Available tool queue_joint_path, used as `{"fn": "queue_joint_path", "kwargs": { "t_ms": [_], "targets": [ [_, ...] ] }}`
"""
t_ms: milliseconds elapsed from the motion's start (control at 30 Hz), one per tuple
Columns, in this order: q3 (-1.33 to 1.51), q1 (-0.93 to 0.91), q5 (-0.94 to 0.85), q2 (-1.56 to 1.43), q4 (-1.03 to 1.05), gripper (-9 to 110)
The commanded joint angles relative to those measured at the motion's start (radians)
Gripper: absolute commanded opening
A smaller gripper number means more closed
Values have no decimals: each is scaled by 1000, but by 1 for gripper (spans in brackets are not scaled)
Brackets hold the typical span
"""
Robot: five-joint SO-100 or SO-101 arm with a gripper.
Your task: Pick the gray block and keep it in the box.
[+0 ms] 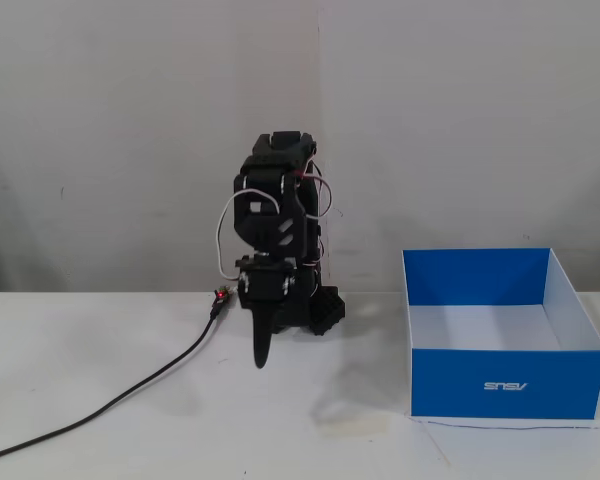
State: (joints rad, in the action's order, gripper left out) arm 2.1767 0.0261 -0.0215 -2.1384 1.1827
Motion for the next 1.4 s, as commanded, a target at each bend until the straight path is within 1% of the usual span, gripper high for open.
{"fn": "queue_joint_path", "kwargs": {
  "t_ms": [0, 233, 533, 767, 933, 1100, 1367],
  "targets": [
    [112, -17, -15, -124, -124, 0],
    [308, -41, -2, -299, -256, 0],
    [518, -41, 0, -618, -278, 0],
    [624, -38, 0, -738, -275, 0],
    [704, -29, 0, -870, -236, 0],
    [778, -17, 0, -1085, -138, 0],
    [851, -21, 2, -1292, -28, 0]
  ]
}}
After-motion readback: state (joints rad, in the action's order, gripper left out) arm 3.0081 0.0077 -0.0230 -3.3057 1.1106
